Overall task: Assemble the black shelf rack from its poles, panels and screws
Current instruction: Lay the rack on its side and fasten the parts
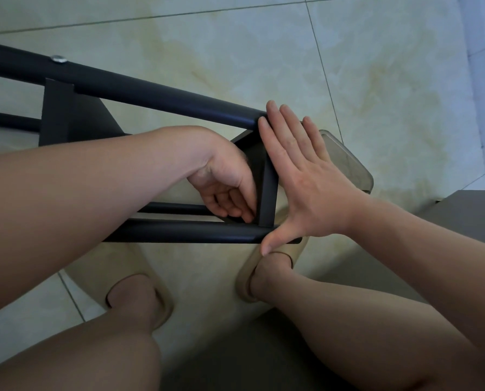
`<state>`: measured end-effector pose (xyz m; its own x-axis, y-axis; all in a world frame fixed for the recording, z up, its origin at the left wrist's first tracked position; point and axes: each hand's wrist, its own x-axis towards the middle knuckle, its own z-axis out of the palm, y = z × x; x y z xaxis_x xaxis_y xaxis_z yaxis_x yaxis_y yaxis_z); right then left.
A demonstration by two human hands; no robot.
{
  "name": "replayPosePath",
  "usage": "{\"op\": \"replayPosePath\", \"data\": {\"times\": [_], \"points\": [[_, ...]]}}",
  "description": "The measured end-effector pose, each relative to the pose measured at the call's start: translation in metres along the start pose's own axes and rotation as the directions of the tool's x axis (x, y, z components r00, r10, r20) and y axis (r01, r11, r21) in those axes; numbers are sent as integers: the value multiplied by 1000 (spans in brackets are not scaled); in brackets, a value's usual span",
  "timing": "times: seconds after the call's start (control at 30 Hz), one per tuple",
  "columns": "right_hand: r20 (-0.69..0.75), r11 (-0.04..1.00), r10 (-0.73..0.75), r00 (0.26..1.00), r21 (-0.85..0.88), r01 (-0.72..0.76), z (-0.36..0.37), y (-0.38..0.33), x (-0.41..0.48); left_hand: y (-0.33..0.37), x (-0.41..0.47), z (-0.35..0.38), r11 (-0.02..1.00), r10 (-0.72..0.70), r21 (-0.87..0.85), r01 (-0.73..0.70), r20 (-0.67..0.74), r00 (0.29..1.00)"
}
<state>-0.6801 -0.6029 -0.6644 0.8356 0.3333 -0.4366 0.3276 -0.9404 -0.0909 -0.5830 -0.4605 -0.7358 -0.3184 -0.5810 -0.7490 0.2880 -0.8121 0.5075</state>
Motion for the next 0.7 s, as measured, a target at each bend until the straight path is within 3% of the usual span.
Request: {"op": "replayPosePath", "data": {"times": [0.2, 0.37, 0.7], "points": [[3, 1000, -2, 1000, 7, 1, 0, 0, 1, -1, 1, 1, 998, 55, -36, -56, -26, 998], [0, 1000, -4, 1000, 15, 4, 0, -2, 2, 0, -2, 1, 998, 25, 52, -24, -15, 1000], [-4, 1000, -8, 1000, 21, 8, 1, -1, 3, 1, -7, 2, 997, 23, 70, -22, -11, 1000]]}}
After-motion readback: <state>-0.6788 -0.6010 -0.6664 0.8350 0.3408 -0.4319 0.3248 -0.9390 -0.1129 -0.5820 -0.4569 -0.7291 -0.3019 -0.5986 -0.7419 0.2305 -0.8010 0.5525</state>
